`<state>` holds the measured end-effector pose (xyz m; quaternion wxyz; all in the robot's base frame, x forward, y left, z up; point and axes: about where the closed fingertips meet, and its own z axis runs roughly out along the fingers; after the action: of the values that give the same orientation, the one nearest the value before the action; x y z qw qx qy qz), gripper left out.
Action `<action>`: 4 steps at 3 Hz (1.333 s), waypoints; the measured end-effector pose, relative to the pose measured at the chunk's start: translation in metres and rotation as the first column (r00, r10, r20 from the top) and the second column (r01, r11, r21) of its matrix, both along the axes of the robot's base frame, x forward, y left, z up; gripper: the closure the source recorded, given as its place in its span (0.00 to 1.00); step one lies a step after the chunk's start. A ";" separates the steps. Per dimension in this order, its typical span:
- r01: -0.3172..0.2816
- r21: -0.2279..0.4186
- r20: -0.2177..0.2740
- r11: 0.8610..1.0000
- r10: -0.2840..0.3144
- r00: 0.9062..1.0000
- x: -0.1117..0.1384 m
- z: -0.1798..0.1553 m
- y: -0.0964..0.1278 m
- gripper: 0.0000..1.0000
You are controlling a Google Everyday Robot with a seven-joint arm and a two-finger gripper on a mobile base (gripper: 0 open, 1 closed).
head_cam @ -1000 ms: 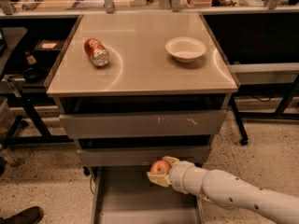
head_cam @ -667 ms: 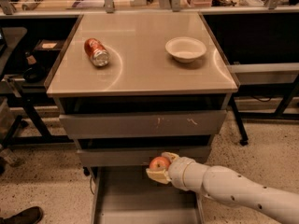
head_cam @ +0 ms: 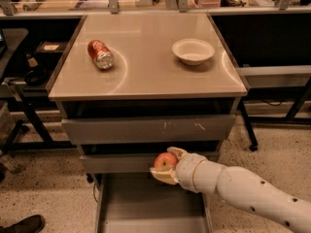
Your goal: Pick apple from bottom drawer and place on counter
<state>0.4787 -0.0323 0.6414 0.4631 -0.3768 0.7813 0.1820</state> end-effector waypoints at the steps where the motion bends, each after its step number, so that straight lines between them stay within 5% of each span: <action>1: -0.003 0.000 0.003 1.000 0.003 1.000 -0.001 0.003 0.001 1.00; 4: -0.010 -0.002 0.109 1.000 0.011 0.994 0.024 0.087 -0.015 1.00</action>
Offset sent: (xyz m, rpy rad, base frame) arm 0.0062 -0.0058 0.0290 0.0115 -0.0387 -0.0030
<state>0.5027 -0.0469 0.7283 0.5040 -0.3907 0.7528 0.1630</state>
